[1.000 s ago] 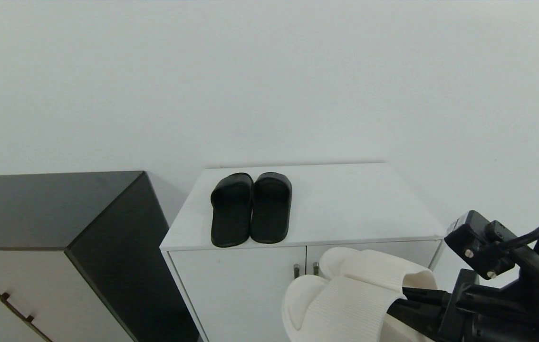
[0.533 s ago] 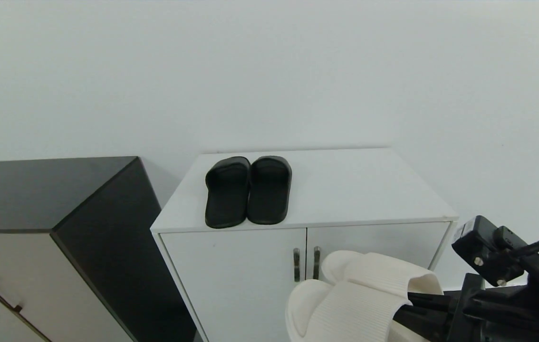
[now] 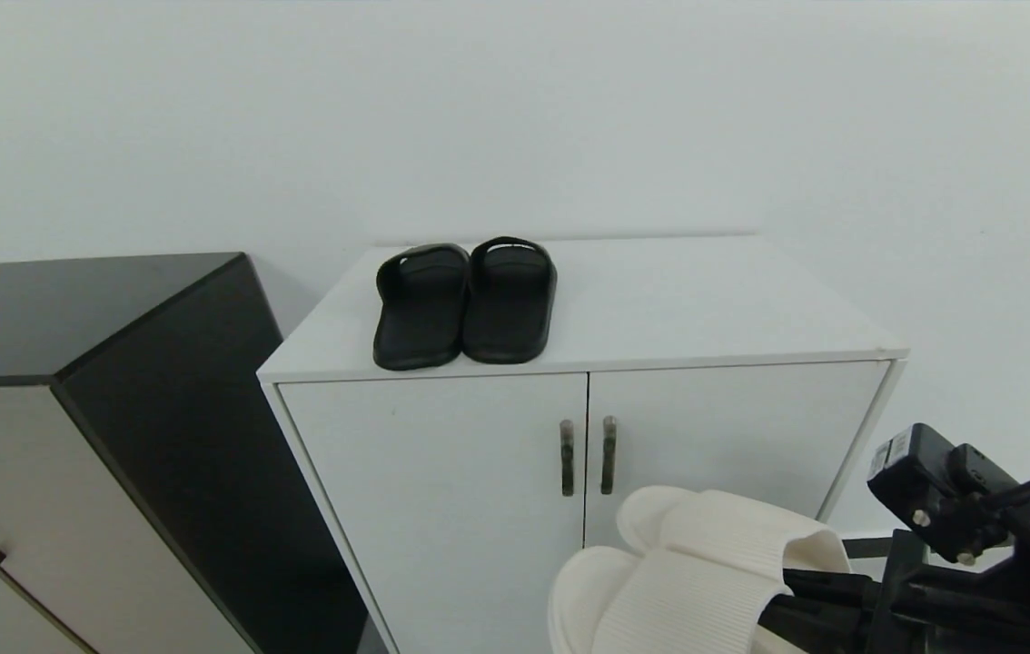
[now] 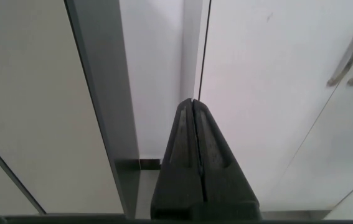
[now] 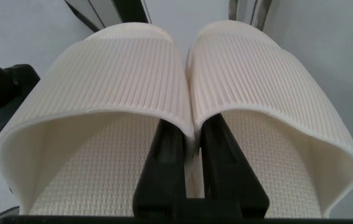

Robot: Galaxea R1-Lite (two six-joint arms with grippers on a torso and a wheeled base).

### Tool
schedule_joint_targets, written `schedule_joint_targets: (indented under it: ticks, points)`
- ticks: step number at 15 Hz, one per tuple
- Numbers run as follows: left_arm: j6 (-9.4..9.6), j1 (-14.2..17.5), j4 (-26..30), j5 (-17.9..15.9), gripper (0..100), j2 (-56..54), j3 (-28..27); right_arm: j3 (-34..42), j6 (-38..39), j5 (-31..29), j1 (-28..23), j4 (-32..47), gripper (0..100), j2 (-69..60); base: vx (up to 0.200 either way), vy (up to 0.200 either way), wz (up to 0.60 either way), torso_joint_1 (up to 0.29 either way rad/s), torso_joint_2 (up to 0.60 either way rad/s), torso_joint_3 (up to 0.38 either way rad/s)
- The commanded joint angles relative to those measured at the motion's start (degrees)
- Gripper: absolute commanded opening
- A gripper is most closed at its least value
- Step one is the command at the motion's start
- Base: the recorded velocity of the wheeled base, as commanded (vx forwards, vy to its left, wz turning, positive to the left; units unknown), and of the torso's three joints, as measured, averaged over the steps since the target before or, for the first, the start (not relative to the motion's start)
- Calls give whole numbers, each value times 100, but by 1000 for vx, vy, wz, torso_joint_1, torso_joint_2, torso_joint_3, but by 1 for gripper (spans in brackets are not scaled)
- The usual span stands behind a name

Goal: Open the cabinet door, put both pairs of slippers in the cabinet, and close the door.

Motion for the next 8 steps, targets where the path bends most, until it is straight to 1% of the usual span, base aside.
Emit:
schedule_joint_targets:
  ticks: [1,5,8]
  points:
    - [-2,8,-2,4,0,9,0,8,-1,5,5,-1,0,17,0,0,0,-178,496,325]
    - [-2,-1,-2,4,0,9,0,51,-1,14,5,-10,0,43,0,0,0,-165,486,320]
    - [-2,8,-2,4,0,9,0,122,-1,14,5,-10,0,17,0,0,0,-134,476,334]
